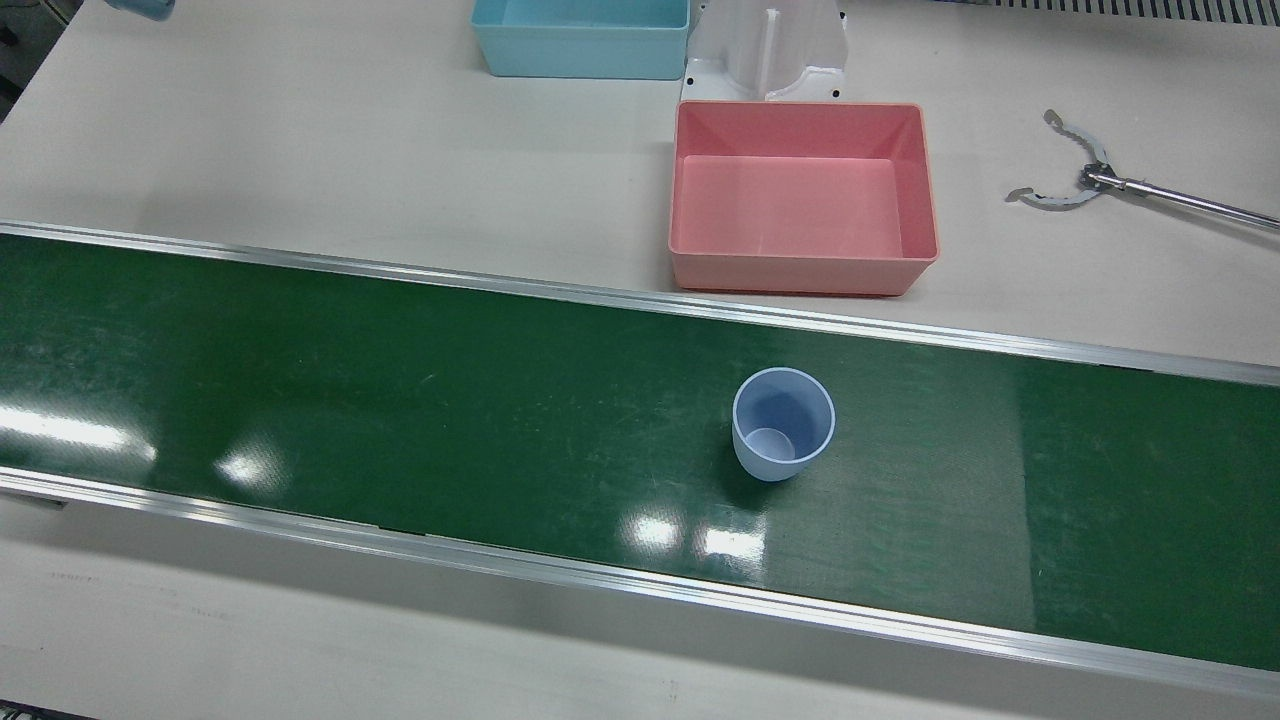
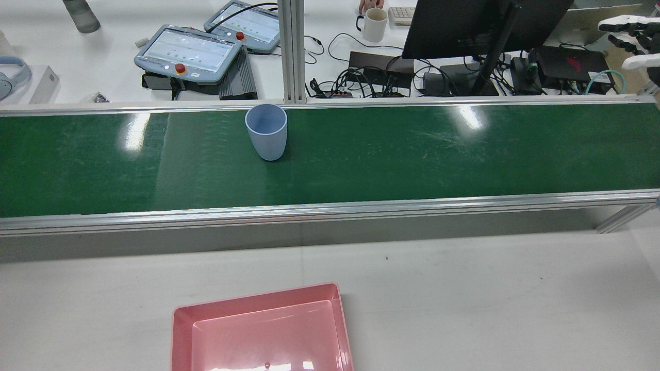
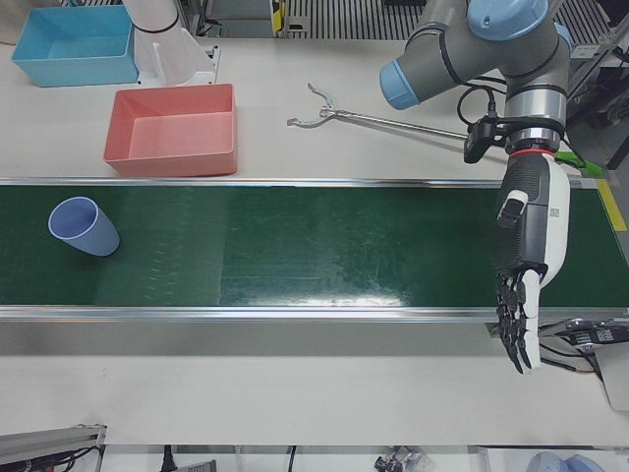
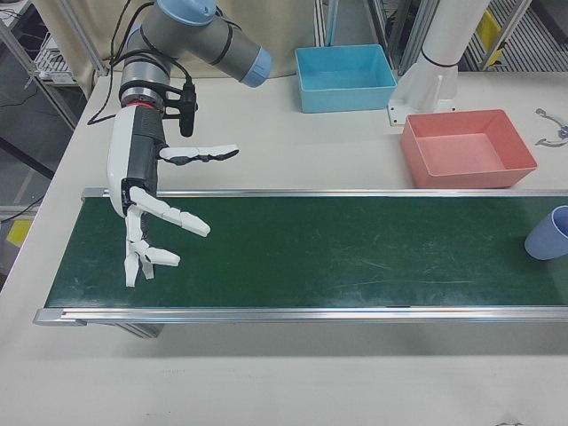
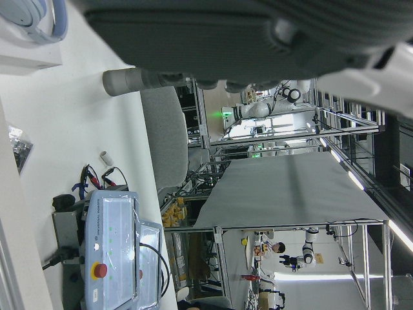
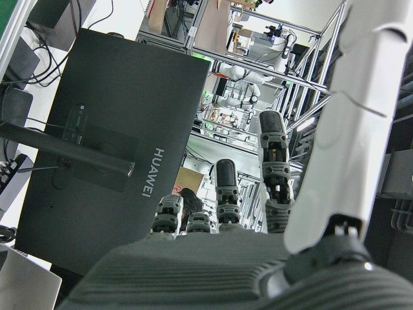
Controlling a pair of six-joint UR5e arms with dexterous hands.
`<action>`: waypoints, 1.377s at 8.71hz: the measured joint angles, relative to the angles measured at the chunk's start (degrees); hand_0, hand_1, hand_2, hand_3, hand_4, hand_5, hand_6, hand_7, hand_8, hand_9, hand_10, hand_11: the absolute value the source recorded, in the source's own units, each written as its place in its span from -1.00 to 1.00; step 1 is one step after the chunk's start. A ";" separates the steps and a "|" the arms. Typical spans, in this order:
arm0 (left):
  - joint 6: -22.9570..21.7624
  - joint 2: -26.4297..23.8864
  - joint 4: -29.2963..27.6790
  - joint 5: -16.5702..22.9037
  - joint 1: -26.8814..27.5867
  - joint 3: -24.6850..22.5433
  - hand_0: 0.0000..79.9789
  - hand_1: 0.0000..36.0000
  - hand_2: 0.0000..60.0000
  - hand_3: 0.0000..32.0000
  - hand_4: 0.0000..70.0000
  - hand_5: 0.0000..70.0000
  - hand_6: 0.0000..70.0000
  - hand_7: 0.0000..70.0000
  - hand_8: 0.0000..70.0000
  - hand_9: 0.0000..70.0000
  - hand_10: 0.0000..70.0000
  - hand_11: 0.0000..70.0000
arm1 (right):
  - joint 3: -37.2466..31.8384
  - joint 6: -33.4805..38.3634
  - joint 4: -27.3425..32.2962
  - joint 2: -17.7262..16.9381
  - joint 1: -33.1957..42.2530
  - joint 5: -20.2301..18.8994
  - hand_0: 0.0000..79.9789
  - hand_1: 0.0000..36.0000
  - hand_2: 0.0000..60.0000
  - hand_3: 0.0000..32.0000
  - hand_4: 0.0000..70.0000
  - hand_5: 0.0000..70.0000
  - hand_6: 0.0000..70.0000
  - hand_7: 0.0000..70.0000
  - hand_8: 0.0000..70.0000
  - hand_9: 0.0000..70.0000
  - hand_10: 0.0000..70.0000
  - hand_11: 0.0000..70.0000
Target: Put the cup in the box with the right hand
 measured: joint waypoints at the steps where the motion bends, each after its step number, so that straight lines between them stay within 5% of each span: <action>1: 0.00 0.01 0.00 0.00 -0.01 0.00 -1.00 -1.00 -1.00 -1.00 -1.00 -1.00 -1.00 -1.00 -1.00 -1.00 -1.00 -1.00 | -0.02 -0.10 -0.01 -0.01 0.23 -0.28 0.42 -0.28 -1.00 -1.00 -0.05 -0.83 -0.72 0.11 -0.96 -0.77 -0.78 -0.63; 10: -0.06 -0.04 0.00 0.00 -0.02 0.00 -1.00 -1.00 -1.00 -1.00 -1.00 -1.00 -1.00 -1.00 -1.00 -1.00 -1.00 -1.00 | -1.29 0.07 0.26 0.05 0.82 -0.85 0.41 -0.30 -1.00 -1.00 -0.11 -0.83 -0.73 0.04 -0.95 -0.77 -0.79 -0.64; 12: -0.03 -0.03 0.00 0.00 -0.03 0.00 -1.00 -1.00 -1.00 -1.00 -1.00 -1.00 -1.00 -1.00 -1.00 -1.00 -1.00 -1.00 | -0.60 -0.52 0.22 0.47 3.74 -2.21 0.41 -0.27 -1.00 -1.00 -0.02 -0.83 -0.70 0.23 -0.94 -0.74 -0.79 -0.64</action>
